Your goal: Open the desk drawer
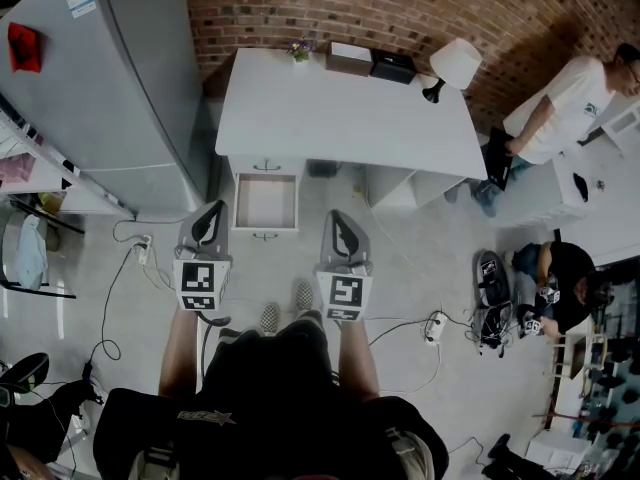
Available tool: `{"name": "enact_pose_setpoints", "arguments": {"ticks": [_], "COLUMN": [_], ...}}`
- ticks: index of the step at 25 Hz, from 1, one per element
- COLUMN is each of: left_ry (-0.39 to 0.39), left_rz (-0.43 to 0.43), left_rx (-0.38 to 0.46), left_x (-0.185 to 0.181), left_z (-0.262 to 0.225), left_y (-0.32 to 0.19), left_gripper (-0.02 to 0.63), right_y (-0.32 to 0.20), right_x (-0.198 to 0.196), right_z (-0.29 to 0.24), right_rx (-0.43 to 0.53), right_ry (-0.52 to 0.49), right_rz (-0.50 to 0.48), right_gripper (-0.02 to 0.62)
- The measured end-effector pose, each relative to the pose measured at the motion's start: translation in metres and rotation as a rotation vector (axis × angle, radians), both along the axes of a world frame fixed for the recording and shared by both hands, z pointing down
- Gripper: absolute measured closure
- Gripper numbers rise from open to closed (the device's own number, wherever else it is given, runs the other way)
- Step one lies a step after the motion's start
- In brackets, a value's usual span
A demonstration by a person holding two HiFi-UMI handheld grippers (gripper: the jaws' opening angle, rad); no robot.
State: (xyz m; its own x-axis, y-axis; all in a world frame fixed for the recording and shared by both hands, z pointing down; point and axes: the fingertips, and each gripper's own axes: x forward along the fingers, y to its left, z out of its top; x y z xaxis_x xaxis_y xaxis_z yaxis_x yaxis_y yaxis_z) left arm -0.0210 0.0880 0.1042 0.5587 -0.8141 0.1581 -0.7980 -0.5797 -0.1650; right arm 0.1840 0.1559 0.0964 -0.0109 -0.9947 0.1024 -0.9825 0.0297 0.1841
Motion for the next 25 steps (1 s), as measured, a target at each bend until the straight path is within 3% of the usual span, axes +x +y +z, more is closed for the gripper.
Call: {"name": "enact_pose_setpoints", "arguments": {"ticks": [25], "left_ry": [0.017], "left_rz": [0.009], "left_rx": [-0.020], "left_x": [-0.0058], "left_z": [0.0036], "left_y": [-0.0023], "left_gripper": [0.595], "right_y": [-0.0053], "right_x": [-0.0098], "right_z": [0.0011], "right_rx": [-0.008], "right_ry": [-0.002], "right_rz": [-0.008], "right_gripper": [0.589]}}
